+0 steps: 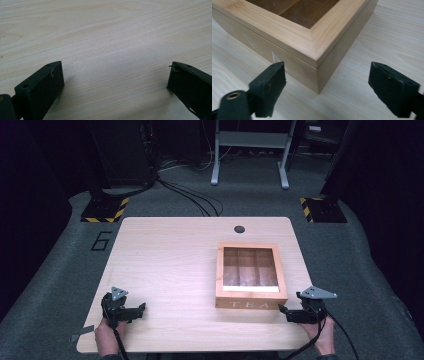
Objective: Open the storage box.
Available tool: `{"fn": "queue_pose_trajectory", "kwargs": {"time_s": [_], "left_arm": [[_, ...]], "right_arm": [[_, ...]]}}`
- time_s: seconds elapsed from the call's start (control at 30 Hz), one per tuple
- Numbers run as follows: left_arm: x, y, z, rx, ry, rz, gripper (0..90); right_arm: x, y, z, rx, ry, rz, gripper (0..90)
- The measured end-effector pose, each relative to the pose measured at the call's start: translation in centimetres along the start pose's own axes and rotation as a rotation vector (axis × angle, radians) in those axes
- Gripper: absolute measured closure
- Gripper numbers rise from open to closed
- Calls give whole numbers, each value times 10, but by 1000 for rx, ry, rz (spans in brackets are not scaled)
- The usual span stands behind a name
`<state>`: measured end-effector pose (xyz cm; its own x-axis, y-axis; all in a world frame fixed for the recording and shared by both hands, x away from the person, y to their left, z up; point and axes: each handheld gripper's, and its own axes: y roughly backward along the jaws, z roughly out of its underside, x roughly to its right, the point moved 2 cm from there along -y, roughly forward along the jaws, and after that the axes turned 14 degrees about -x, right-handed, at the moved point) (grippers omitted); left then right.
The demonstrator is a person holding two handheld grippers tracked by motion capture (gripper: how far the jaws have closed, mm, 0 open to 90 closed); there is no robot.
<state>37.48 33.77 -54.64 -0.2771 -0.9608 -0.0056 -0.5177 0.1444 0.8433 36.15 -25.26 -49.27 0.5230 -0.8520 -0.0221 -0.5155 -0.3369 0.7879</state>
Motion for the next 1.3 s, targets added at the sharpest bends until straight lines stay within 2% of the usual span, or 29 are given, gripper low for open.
{"fn": "queue_pose_trajectory", "kwargs": {"time_s": [0.2, 0.3, 0.33, 0.4, 0.73, 1.3], "left_arm": [[0, 0, 0, 1, 1, 0, 4], [0, 0, 0, 2, -1, 0, 4], [0, 0, 0, 0, 0, 0, 4], [0, 0, 0, 0, 0, 0, 4], [0, 0, 0, 1, 1, 0, 4], [0, 0, 0, 1, 0, 0, 4]], "right_arm": [[-4, 2, -3, 24, 10, 3, 314], [-5, 2, -3, 29, 16, -3, 347], [-6, 3, -2, 33, 24, -11, 397], [-7, 3, -2, 40, 32, -13, 428], [-12, 4, -1, 52, 47, 0, 473], [-17, 7, -5, 93, 64, 51, 470]]}}
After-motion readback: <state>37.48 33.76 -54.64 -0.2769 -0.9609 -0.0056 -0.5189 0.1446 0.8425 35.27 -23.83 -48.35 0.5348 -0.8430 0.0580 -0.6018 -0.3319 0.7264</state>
